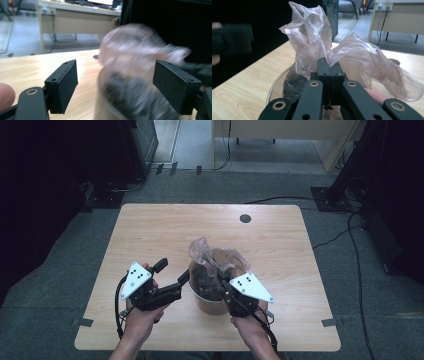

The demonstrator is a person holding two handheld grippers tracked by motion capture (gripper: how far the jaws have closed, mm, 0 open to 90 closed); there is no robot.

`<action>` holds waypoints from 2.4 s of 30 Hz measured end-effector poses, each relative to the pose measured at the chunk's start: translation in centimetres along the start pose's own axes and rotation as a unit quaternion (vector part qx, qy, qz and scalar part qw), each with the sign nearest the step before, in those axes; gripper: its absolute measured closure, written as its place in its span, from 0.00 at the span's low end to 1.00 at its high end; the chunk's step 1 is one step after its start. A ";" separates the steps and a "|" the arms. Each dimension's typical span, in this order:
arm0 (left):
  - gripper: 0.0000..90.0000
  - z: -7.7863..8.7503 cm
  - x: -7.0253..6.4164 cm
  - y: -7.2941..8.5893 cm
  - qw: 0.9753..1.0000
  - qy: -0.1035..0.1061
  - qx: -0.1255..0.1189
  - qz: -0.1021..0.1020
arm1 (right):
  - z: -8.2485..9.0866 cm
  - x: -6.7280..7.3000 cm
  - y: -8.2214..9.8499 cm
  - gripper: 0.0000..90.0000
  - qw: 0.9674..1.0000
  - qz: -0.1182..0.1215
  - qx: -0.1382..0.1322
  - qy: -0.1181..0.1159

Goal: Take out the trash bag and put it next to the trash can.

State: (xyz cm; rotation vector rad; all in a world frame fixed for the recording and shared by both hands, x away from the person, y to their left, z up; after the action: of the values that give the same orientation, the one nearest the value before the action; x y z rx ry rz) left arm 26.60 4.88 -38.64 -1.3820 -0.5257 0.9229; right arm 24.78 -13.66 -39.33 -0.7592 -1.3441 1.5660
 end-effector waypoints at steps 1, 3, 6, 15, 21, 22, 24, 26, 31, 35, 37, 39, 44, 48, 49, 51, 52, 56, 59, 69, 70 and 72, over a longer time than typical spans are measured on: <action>0.21 0.1 0.5 0.4 1.000 -0.007 0.004 0.003 | 0.1 0.0 -0.2 1.00 1.000 0.001 -0.003 0.000; 0.21 0.2 1.6 1.3 1.000 -0.024 0.012 0.007 | 0.2 -0.1 -0.6 1.00 1.000 0.001 -0.010 0.001; 0.20 0.6 3.2 2.6 0.998 -0.048 0.023 0.014 | 0.4 -0.1 -1.2 1.00 1.000 0.004 -0.022 0.001; 0.14 1.0 6.5 5.8 0.992 -0.110 0.053 0.018 | 1.0 -0.2 -2.8 1.00 0.999 0.005 -0.051 0.004; 0.12 0.8 8.0 7.9 0.987 -0.134 0.083 0.026 | 1.4 -0.2 -4.0 1.00 0.997 0.014 -0.070 0.004; 0.11 0.7 8.1 8.2 0.986 -0.138 0.086 0.028 | 1.5 -0.2 -4.2 1.00 0.997 0.015 -0.073 0.005; 0.11 0.5 8.3 8.8 0.984 -0.146 0.097 0.022 | 1.7 -0.3 -4.8 1.00 0.997 0.014 -0.079 0.006; 0.11 0.4 8.5 9.3 0.982 -0.152 0.106 0.017 | 2.0 -0.4 -5.4 1.00 0.996 0.016 -0.087 0.007; 0.11 0.4 9.3 10.3 0.977 -0.171 0.124 0.013 | 2.5 -0.7 -6.8 1.00 0.994 0.021 -0.105 0.011; 0.11 0.6 10.0 11.4 0.973 -0.182 0.144 0.009 | 2.9 -1.2 -8.0 1.00 0.993 0.024 -0.116 0.016; 0.11 0.7 10.4 11.9 0.970 -0.191 0.152 0.002 | 3.1 -1.5 -8.5 1.00 0.992 0.025 -0.123 0.020; 0.11 0.8 10.9 12.5 0.966 -0.198 0.163 -0.001 | 3.2 -1.8 -9.0 1.00 0.991 0.027 -0.127 0.025; 0.11 1.0 12.2 14.0 0.957 -0.218 0.193 -0.010 | 3.7 -2.5 -10.1 1.00 0.990 0.027 -0.135 0.036; 0.10 1.1 13.2 15.1 0.948 -0.230 0.219 -0.014 | 4.1 -3.3 -11.0 1.00 0.988 0.029 -0.144 0.046; 0.10 1.1 13.3 15.2 0.947 -0.235 0.220 -0.020 | 4.2 -3.5 -11.2 1.00 0.988 0.029 -0.147 0.049; 0.10 1.1 13.5 15.4 0.944 -0.239 0.225 -0.026 | 4.5 -3.9 -11.6 1.00 0.986 0.027 -0.152 0.054; 0.10 1.1 13.5 15.5 0.943 -0.240 0.228 -0.030 | 4.6 -4.2 -11.8 1.00 0.986 0.024 -0.154 0.056; 0.10 1.1 13.6 15.7 0.943 -0.239 0.230 -0.030 | 5.1 -5.1 -12.2 1.00 0.984 0.018 -0.162 0.067; 0.10 1.1 13.7 15.7 0.944 -0.235 0.231 -0.023 | 5.4 -5.9 -12.4 1.00 0.983 0.016 -0.164 0.075; 0.10 1.1 13.9 15.8 0.945 -0.228 0.234 -0.003 | 6.4 -8.9 -12.5 1.00 0.979 0.013 -0.169 0.111; 0.10 1.1 13.9 15.8 0.945 -0.228 0.234 -0.003 | 6.4 -9.2 -12.5 1.00 0.979 0.013 -0.169 0.115; 0.10 1.1 13.9 15.8 0.945 -0.228 0.234 -0.003 | 6.4 -9.8 -12.2 1.00 0.978 0.014 -0.167 0.125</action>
State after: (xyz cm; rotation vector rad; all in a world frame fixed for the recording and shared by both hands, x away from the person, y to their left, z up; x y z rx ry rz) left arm 29.77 15.66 -56.43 -0.7346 -0.6058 1.2774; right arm 25.98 -25.25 -27.12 -1.1439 -1.4272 1.2289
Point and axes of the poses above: each handheld gripper's, and its own axes: z roughly backward along the jaws, y roughly out of its underside, x roughly to its left, the point moved 6 cm from there along -z, roughly forward along the jaws, and after that the axes turned 3 degrees about -x, right-handed, at the moved point
